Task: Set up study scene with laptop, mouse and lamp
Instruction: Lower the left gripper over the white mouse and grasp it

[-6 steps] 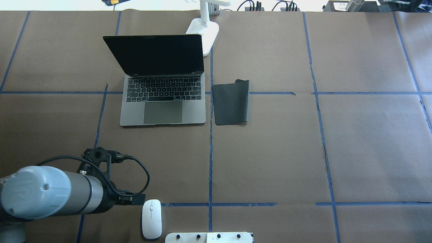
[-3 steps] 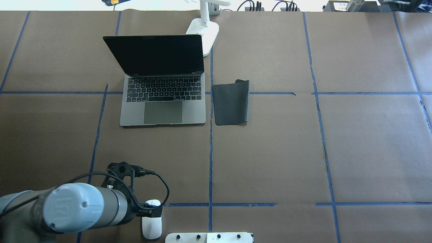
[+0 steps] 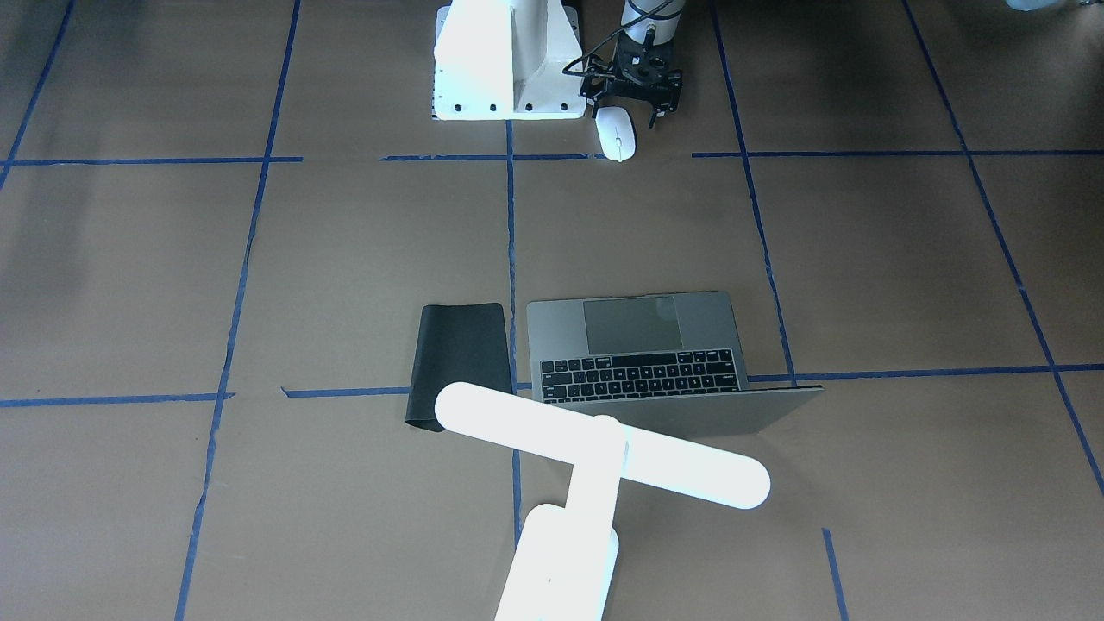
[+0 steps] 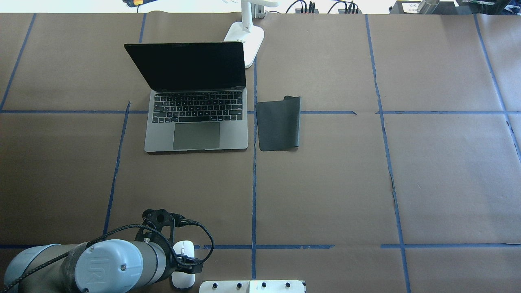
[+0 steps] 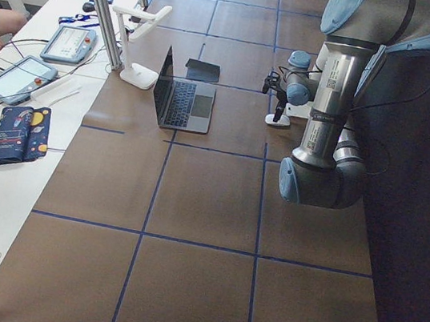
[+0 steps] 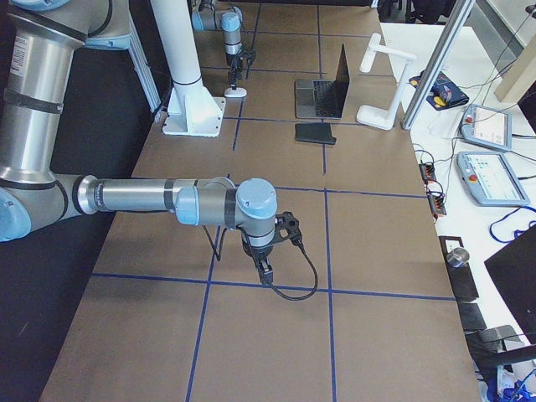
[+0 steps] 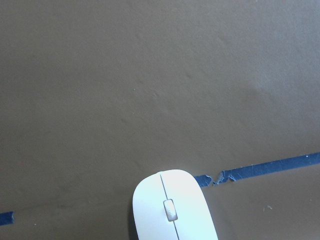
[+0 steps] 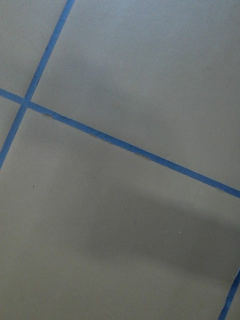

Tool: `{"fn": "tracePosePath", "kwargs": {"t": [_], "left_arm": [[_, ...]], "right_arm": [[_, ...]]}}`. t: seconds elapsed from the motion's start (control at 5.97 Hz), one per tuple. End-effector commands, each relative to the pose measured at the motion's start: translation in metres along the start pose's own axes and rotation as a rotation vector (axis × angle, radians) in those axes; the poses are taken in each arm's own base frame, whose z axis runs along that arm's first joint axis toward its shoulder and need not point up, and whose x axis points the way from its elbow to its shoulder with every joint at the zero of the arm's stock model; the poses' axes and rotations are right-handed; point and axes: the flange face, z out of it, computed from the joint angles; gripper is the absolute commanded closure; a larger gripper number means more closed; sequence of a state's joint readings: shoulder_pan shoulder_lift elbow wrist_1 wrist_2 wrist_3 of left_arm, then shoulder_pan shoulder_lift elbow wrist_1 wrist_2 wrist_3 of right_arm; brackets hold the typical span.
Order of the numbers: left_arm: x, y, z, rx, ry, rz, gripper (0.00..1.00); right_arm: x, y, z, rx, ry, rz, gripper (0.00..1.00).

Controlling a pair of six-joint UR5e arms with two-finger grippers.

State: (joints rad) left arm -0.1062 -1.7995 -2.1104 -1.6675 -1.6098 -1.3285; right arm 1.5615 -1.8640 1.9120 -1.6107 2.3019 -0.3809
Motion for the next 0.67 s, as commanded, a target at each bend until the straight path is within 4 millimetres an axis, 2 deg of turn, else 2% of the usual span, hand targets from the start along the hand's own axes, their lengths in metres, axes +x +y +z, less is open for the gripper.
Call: {"fn": "tracePosePath", "kwargs": {"t": [0.0, 0.17, 0.5], "left_arm": [[0.005, 0.002, 0.0, -0.01, 0.006, -0.211, 0.0], [0.009, 0.002, 0.001, -0.01, 0.006, -0.312, 0.0], [0.003, 0.006, 0.034, -0.011, -0.054, -0.307, 0.0]], "right_arm": [[0.001, 0.001, 0.001, -0.003, -0.002, 0.004, 0.0], [0.001, 0.001, 0.002, -0.004, -0.002, 0.005, 0.0], [0.001, 0.001, 0.002, -0.004, -0.002, 0.006, 0.0]]}}
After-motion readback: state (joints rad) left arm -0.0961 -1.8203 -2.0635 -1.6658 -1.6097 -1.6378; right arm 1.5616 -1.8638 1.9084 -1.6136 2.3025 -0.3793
